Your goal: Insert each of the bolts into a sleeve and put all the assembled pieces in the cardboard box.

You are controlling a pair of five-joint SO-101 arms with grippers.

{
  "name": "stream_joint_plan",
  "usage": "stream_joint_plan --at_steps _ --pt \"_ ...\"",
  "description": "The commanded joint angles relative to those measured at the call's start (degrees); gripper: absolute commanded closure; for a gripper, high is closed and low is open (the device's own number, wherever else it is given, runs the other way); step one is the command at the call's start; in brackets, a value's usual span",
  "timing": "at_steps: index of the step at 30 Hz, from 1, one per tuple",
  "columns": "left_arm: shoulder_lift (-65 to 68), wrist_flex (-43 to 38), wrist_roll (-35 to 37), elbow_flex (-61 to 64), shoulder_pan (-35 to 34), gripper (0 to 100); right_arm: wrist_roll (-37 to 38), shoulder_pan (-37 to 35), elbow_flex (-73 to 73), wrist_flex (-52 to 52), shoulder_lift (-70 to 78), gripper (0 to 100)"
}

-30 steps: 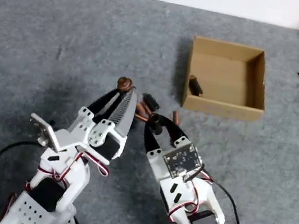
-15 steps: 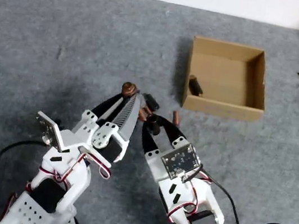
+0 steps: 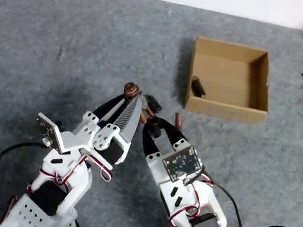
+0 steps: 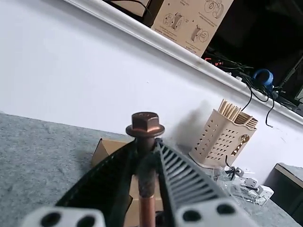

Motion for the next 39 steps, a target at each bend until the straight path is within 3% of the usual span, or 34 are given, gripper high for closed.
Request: stream_joint_plan --at_steps 1,10,22,39 --pt "-1.54 -2.46 0.26 1.1 1.36 99 0.7 -1.27 6.9 1.27 -0.92 99.4" --pt "-1.36 -4.04 0.09 1.1 3.21 99 0.7 -1.36 6.81 1.54 -0.92 99.4" --pt "-1.36 3.25 0.0 1.1 2.15 99 0.7 -1.27 6.9 3.21 -1.01 99.4" --pt "-1.27 3.43 0.09 1.1 0.92 99 0.26 -1.54 6.37 3.21 -1.01 99.4"
